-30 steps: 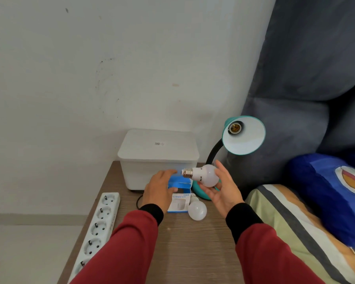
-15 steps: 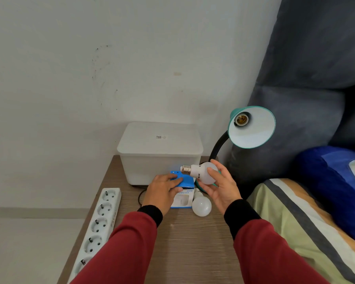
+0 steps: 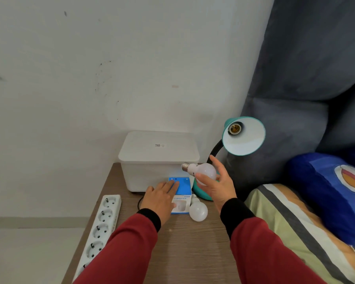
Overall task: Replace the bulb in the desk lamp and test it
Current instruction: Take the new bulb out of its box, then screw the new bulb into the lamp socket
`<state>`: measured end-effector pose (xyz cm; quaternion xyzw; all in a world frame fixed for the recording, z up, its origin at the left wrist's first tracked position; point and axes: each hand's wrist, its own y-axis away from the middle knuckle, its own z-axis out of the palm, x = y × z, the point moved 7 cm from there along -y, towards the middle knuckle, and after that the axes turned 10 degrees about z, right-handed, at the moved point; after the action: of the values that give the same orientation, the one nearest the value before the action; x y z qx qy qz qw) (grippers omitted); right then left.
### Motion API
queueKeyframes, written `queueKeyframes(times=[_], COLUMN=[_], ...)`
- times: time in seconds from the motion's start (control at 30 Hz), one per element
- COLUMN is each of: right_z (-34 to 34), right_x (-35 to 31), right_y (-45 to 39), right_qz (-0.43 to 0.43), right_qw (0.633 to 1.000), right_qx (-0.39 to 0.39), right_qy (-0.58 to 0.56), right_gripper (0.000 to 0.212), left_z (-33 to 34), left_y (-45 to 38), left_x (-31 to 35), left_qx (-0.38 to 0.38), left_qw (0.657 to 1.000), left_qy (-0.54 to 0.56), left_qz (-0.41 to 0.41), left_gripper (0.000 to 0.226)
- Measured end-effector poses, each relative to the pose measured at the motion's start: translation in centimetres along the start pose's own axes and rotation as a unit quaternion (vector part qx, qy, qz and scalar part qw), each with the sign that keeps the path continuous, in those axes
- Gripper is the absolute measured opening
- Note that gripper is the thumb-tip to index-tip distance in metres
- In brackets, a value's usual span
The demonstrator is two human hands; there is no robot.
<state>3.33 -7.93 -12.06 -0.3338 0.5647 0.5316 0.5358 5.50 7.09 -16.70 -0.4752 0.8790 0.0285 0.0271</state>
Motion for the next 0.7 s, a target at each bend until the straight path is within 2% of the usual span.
queueKeyframes(times=[0.13, 0.27, 0.47, 0.7], right_z=[-0.8, -2.2, -5.8, -7.8], right_x=[-3.8, -7.6, -10.3, -10.8], right_y=[1.8, 3.8, 4.6, 1.3], right_qz=[-0.092, -0.163, -0.186, -0.154], right_qw=[0.979, 0.944, 0.926, 0.934], right_qx=[0.08, 0.149, 0.228, 0.242], right_qy=[0.163, 0.246, 0.236, 0.214], right_gripper=[0.051, 0.057, 0.056, 0.058], left_z=[-3.6, -9.2, -16.8, -21.0], left_y=[-0.3, -1.5, -5.2, -11.0], left_x=[-0.3, 0.3, 3.3, 7.3], left_qx=[0.032, 0.1, 0.189, 0.173], left_qw=[0.999, 0.994, 0.978, 0.963], left_qy=[0.005, 0.028, 0.088, 0.149], left_qz=[-0.024, -0.028, 0.015, 0.144], left_gripper=[0.067, 0.064, 0.057, 0.068])
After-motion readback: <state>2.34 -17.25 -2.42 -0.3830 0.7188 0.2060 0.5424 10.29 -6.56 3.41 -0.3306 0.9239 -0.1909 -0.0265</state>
